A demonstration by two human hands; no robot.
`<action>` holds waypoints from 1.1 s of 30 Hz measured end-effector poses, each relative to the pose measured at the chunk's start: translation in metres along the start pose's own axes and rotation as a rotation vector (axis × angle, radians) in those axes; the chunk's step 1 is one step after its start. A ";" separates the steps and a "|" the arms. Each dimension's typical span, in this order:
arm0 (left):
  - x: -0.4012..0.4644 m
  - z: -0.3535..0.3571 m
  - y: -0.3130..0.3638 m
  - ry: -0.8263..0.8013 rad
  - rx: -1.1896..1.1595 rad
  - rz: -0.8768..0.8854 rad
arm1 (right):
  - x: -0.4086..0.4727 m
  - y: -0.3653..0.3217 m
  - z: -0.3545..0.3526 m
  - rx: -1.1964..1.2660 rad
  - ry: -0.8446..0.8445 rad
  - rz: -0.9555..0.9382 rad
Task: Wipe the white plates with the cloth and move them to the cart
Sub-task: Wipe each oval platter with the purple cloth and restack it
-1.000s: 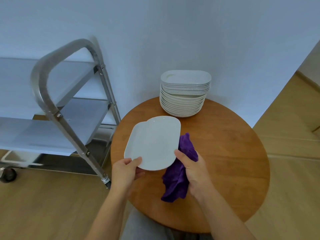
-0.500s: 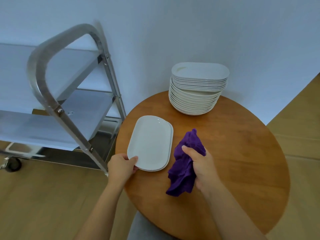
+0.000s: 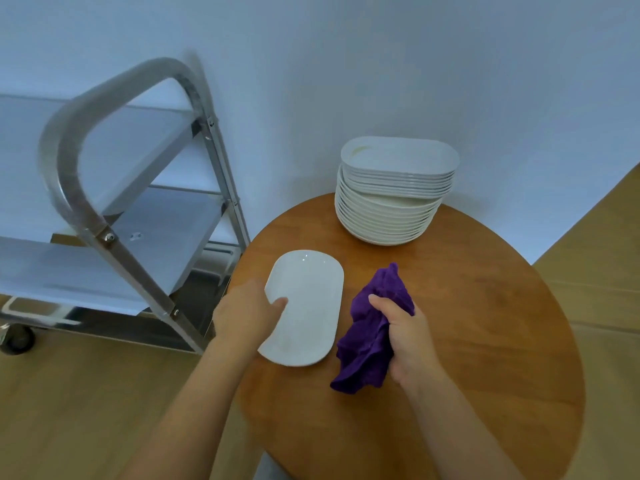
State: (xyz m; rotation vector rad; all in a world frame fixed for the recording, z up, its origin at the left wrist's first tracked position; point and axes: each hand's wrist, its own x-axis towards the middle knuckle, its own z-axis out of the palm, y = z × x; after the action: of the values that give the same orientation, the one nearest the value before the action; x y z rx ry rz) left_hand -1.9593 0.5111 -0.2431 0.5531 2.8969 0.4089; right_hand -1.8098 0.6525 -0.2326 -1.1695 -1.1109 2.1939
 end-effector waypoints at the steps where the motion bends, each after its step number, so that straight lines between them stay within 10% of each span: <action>1: 0.011 -0.004 0.012 0.001 -0.068 0.027 | 0.004 -0.007 0.002 0.005 -0.003 -0.008; 11: 0.113 -0.031 0.144 -0.008 -0.801 -0.005 | 0.067 -0.084 0.018 -0.008 -0.034 -0.132; 33: 0.169 -0.058 0.182 -0.162 -0.591 0.096 | 0.093 -0.117 -0.004 0.025 -0.074 -0.085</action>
State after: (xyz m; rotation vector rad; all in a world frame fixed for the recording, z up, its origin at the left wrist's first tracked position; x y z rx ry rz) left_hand -2.0649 0.7249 -0.1522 0.5845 2.4235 1.1197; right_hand -1.8590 0.7858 -0.1858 -1.0187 -1.1381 2.1949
